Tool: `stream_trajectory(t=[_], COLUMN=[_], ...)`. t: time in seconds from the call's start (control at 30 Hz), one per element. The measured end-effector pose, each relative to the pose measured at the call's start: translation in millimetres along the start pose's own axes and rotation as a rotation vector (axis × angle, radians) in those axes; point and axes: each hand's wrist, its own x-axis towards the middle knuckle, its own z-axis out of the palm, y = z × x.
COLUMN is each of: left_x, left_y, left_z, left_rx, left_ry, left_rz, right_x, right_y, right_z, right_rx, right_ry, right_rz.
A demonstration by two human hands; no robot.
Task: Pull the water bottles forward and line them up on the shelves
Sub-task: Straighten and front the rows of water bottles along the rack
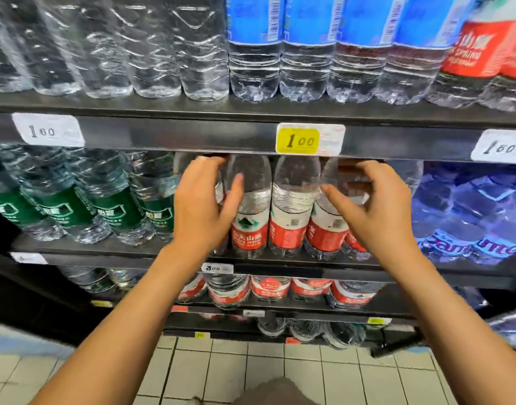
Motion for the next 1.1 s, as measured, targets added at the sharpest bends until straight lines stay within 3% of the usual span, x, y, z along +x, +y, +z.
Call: stream_trajectory(t=[0.27,0.47,0.6,0.83,1.1], left_x=[17.2,40.3,47.1,54.4,55.9], left_y=[70.3,81.6,76.8,69.9,64.3], left_z=[40.9,57.8,67.6,67.5,63.1], left_rx=[0.005,-0.033,-0.068,0.022,-0.040], left_ry=[-0.229,-0.342,-0.463,-0.561,-0.558], left_rz=[-0.151,-0.239,-0.405,-0.317,-0.213], right_x=[6.6,20.6,28.0,39.0,44.7], right_y=[49.3,51.1,38.6,24.5,23.0], right_z=[-24.3,-19.3,-10.8,-0.9,-3.0], right_rx=[-0.103,-0.184,-0.318,-0.432,-0.470], right_ry=[-0.013,-0.074,-0.109,-0.168,-0.290], right_rz=[0.066,0.105,0.103,0.116,0.094])
